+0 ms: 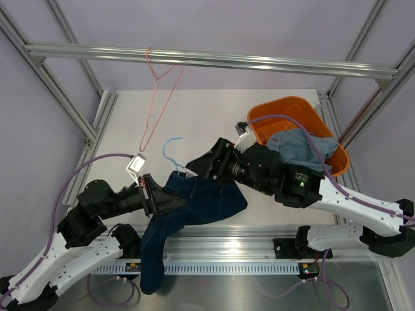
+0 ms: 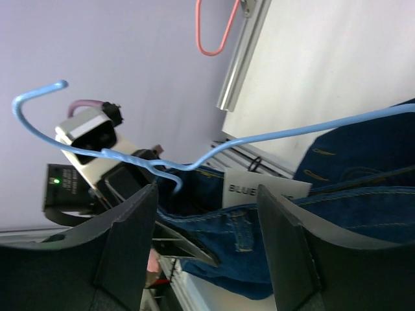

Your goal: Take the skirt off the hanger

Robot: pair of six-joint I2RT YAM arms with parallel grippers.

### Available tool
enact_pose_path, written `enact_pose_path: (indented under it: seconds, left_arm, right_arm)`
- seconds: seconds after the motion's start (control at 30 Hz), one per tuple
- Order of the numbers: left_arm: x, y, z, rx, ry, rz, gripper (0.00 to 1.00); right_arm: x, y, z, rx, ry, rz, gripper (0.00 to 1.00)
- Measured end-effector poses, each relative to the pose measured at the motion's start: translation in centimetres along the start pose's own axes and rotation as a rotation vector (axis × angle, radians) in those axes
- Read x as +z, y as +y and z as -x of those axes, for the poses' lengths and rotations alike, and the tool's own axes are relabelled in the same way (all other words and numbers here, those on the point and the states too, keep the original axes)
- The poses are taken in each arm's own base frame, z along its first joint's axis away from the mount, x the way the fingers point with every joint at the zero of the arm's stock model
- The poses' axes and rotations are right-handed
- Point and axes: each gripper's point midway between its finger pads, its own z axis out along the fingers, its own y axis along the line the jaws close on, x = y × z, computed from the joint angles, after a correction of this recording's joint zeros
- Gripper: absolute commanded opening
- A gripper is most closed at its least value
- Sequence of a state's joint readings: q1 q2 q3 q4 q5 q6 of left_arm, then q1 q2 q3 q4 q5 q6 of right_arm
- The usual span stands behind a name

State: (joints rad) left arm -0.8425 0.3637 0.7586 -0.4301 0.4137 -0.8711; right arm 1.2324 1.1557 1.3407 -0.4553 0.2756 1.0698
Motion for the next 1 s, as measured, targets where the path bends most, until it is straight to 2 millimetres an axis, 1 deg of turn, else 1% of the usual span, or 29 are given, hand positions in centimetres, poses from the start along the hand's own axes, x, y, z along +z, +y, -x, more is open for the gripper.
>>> enact_pose_path:
  seconds: [0.1,0.17,0.23,0.33,0.43,0.63,0.83,0.97,1.0]
  left_arm:
    - [0.3,-0.1,0.1,0.005,0.003,-0.006,0.00]
    - [0.4,-0.3,0.3,0.009,-0.001,-0.016,0.00]
    - [0.4,-0.5,0.4,0.014,-0.008,-0.025,0.00]
    - [0.4,-0.8,0.6,0.020,-0.017,-0.036,0.00]
    - [0.3,-1.0,0.7,0.026,-0.025,-0.050,0.00]
    - [0.3,-1.0,0.8,0.028,-0.030,-0.059,0.00]
    - [0.0,-1.4,0.8,0.035,-0.036,-0.072,0.00]
    - [0.0,-1.5,0.8,0.038,-0.039,-0.081,0.00]
    - [0.0,-1.5,0.8,0.039,-0.040,-0.082,0.00]
  right_arm:
    - [0.2,0.9,0.3,0.054,-0.016,0.029,0.65]
    - [0.4,1.1,0.3,0.088,-0.023,0.045,0.63]
    - [0.8,0.8,0.0,0.114,-0.024,0.046,0.60]
    - [1.4,0.3,-0.3,0.150,-0.026,0.037,0.58]
    - [1.9,0.3,-0.4,0.191,-0.033,0.042,0.56]
    - [2.1,0.7,0.4,0.244,-0.073,0.061,0.56]
    - [2.1,0.5,1.3,0.282,-0.124,0.052,0.52]
    - [2.1,0.4,1.5,0.305,-0.137,0.050,0.45]
    - [2.2,0.5,1.5,0.312,-0.138,0.051,0.41]
